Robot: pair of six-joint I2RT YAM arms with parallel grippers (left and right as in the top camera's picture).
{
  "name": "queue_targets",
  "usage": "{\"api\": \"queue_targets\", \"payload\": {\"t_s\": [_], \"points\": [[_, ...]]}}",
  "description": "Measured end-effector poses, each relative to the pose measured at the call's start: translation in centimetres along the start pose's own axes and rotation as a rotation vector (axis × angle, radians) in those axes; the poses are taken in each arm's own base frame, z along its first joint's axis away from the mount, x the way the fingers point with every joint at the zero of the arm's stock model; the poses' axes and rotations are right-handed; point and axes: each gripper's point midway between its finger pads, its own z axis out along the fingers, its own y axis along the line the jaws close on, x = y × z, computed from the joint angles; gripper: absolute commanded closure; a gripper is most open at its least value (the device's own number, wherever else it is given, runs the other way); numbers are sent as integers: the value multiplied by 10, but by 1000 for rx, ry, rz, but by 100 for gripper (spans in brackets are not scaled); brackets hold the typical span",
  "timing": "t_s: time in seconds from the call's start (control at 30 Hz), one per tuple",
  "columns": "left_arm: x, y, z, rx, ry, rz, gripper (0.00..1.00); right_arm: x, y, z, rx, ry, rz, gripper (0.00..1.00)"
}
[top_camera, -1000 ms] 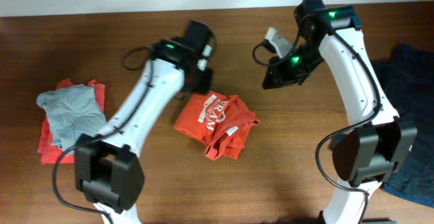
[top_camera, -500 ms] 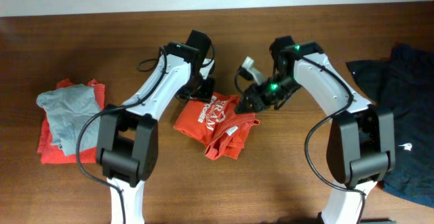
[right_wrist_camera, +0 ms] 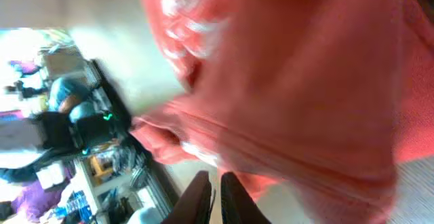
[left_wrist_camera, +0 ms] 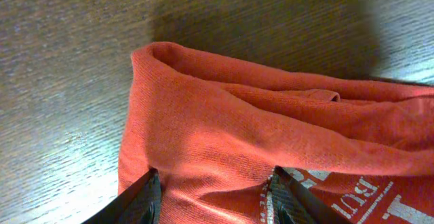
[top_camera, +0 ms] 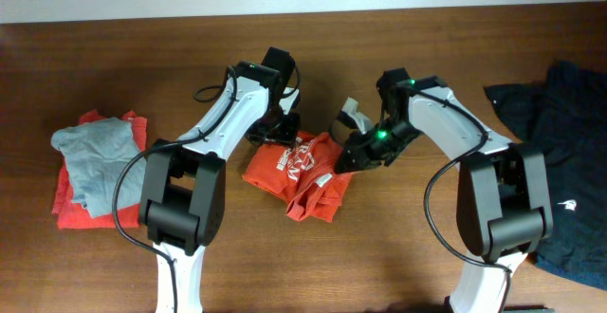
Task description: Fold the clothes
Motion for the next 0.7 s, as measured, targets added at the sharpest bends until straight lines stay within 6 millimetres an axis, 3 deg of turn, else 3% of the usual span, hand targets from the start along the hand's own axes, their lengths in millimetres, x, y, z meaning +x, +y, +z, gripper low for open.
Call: {"api": "queue_targets", "payload": {"t_s": [0.1, 0.3, 0.43, 0.5, 0.6, 0.7], "points": [[0, 0, 0, 0, 0, 0, 47, -6, 21, -11, -56, -8, -29, 88], [0, 1, 0, -3, 0, 0, 47, -31, 30, -18, -69, -91, -142, 87], [0, 1, 0, -4, 0, 0, 47, -50, 29, -11, -28, -133, -204, 87], [0, 1, 0, -4, 0, 0, 46, -54, 28, 4, -4, -116, -209, 87], [0, 1, 0, -4, 0, 0, 47, -47, 4, 26, 77, -44, -129, 87], [0, 1, 0, -4, 0, 0, 47, -38, -30, 26, 201, 3, -36, 87]]}}
